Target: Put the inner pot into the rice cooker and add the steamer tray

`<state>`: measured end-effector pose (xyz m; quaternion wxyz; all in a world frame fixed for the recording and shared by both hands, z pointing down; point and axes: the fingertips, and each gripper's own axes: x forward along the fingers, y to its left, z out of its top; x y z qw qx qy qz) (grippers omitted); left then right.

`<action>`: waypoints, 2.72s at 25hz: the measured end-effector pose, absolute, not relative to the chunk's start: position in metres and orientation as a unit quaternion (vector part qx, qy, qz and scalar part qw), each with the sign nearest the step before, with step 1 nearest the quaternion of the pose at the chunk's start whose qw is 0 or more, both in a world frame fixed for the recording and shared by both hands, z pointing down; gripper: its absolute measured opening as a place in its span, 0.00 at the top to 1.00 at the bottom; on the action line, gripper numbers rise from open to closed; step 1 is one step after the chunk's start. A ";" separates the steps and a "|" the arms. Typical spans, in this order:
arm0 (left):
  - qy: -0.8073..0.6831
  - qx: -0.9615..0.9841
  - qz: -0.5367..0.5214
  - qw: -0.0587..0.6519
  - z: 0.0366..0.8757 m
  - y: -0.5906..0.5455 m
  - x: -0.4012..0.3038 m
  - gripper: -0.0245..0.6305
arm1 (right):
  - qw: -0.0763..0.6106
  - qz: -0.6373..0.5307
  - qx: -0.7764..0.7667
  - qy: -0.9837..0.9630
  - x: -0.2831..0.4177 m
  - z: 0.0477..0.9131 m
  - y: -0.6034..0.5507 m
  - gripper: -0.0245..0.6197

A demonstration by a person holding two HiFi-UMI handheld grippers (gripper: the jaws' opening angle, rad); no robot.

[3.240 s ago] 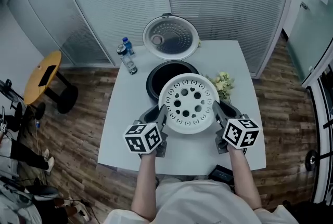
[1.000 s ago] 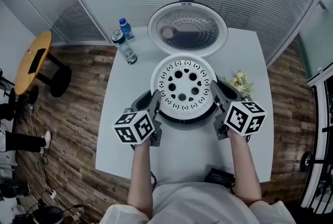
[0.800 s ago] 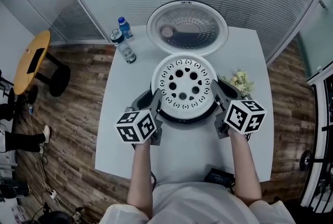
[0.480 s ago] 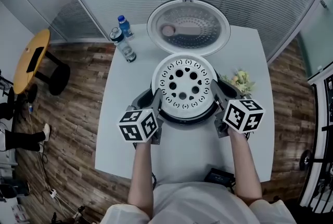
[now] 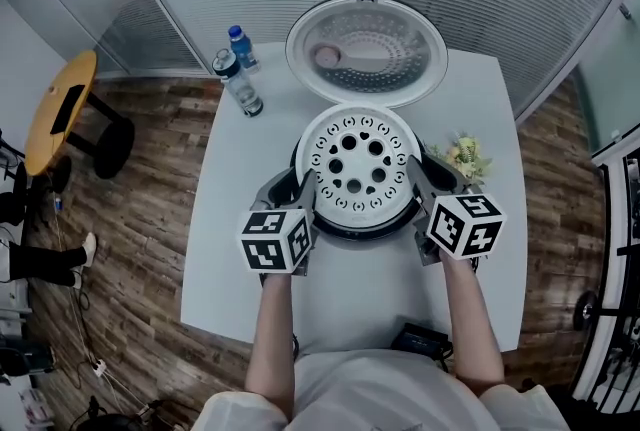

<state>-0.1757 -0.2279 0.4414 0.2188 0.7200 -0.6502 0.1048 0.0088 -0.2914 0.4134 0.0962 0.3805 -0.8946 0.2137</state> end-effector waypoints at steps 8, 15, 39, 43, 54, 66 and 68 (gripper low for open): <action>-0.653 0.716 0.135 0.206 0.445 -0.234 -0.175 0.80 | 0.133 0.170 0.398 -0.891 0.008 0.421 -0.297 0.85; -0.653 0.713 0.173 0.189 0.448 -0.235 -0.175 0.78 | 0.157 0.141 0.408 -0.888 0.007 0.424 -0.298 0.83; -0.659 0.686 0.288 0.112 0.456 -0.234 -0.178 0.76 | 0.184 0.061 0.437 -0.878 0.007 0.420 -0.298 0.84; -0.676 0.682 0.266 0.085 0.442 -0.227 -0.183 0.78 | 0.133 0.066 0.449 -0.881 0.018 0.401 -0.295 0.86; -0.660 0.721 0.163 0.134 0.424 -0.188 -0.166 0.84 | 0.074 0.161 0.411 -0.894 0.047 0.402 -0.249 0.92; -0.635 0.749 0.050 0.180 0.409 -0.126 -0.122 0.94 | 0.065 0.175 0.430 -0.884 0.103 0.404 -0.182 0.93; -0.635 0.749 0.056 0.178 0.410 -0.119 -0.115 0.95 | 0.074 0.163 0.427 -0.886 0.109 0.403 -0.176 0.94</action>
